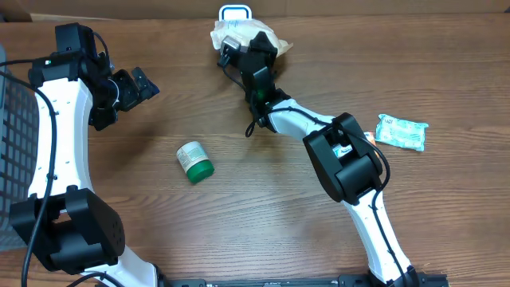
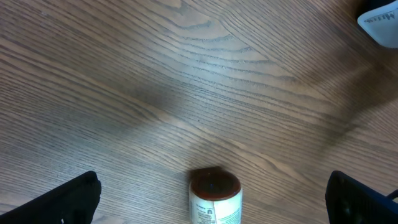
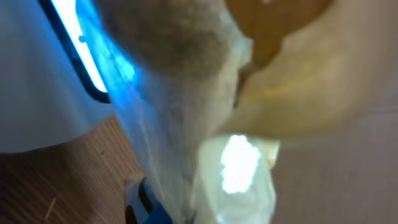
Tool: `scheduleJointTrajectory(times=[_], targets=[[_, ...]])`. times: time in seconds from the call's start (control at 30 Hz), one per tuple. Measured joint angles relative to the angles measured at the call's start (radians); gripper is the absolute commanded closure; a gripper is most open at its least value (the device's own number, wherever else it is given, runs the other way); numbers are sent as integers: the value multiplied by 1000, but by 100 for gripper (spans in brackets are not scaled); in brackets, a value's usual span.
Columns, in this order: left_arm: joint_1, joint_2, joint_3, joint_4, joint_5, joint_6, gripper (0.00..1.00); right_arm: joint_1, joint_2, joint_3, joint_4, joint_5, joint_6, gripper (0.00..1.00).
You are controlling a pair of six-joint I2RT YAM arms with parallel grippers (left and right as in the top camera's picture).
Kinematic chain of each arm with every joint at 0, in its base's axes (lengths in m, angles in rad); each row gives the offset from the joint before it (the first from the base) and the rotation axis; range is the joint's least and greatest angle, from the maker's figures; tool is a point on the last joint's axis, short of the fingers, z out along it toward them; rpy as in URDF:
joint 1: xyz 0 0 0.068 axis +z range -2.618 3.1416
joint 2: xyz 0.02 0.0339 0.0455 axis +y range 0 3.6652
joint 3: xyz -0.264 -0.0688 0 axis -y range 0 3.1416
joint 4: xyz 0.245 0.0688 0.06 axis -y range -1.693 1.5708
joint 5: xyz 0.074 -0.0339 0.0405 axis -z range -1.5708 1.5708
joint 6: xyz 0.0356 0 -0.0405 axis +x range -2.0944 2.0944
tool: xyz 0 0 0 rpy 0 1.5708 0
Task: Scan the item barcode
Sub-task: 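Hold the mushroom bag in front of the scanner with right gripper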
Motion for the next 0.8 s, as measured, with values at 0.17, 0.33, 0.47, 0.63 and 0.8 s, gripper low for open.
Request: scheduleJointTrajectory(times=[0.17,0.33,0.47,0.63,0.8], targets=[[0,0,0,0,0,0,0,0,1,0,113,-2,-23,96],[0,0,0,0,0,0,0,-2,1,0,163,6,-27,96],[0,0,0,0,0,0,1,-3,1,0,164,10,-29,96],[0,0,0,0,0,0,0,-13,1,0,164,9,-25,96],[0,0,0,0,0,0,0,-14,1,0,166,12,13,96]])
